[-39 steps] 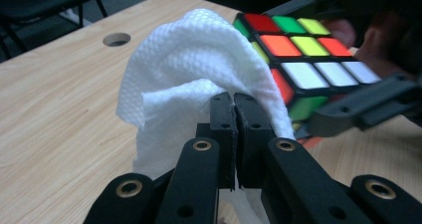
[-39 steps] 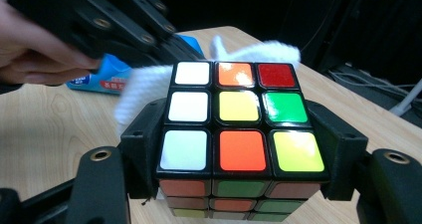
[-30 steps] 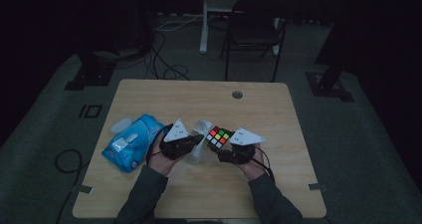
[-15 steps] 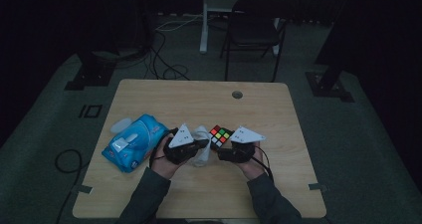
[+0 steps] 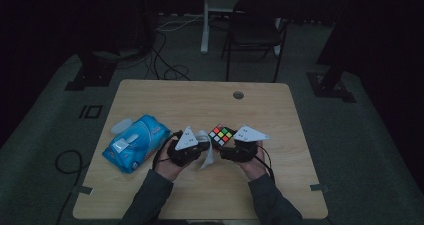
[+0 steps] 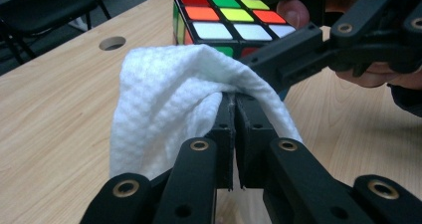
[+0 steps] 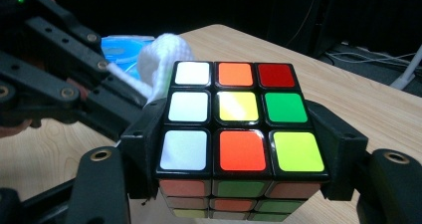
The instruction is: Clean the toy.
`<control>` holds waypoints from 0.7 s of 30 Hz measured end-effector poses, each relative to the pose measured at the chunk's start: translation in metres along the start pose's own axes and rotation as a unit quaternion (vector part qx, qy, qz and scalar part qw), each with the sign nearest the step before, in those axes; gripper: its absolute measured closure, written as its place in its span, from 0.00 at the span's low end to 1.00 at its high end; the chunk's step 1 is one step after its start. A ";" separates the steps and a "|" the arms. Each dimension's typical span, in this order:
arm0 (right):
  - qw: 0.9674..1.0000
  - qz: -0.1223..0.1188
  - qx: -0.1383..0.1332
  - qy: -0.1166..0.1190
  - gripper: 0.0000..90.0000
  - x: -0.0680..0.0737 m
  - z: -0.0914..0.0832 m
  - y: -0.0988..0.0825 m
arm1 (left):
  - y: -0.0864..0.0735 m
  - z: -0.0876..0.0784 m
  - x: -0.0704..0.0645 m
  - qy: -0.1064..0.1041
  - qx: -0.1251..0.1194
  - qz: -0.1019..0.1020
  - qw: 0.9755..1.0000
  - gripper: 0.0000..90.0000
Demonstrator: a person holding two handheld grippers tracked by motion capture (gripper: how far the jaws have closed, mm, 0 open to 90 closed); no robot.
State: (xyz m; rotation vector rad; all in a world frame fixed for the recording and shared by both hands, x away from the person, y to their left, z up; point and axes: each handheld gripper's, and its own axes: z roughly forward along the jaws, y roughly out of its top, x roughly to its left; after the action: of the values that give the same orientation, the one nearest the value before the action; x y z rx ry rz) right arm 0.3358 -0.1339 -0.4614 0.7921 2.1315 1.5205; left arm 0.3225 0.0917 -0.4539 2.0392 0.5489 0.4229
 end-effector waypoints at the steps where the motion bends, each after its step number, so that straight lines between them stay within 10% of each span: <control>1: 1.000 0.000 0.000 -0.001 0.38 0.000 0.000 0.000 | 0.000 0.001 -0.001 0.000 0.001 0.000 1.000 0.97; 21: 0.999 0.029 0.000 -0.016 0.38 -0.003 0.003 0.000 | 0.007 0.014 -0.019 -0.034 0.006 0.023 0.999 0.98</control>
State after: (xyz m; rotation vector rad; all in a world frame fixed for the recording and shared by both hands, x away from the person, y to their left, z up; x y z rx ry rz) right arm 0.3401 -0.1342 -0.4621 0.8795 2.1019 1.5275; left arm 0.3146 0.0688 -0.4564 2.0741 0.4639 0.3768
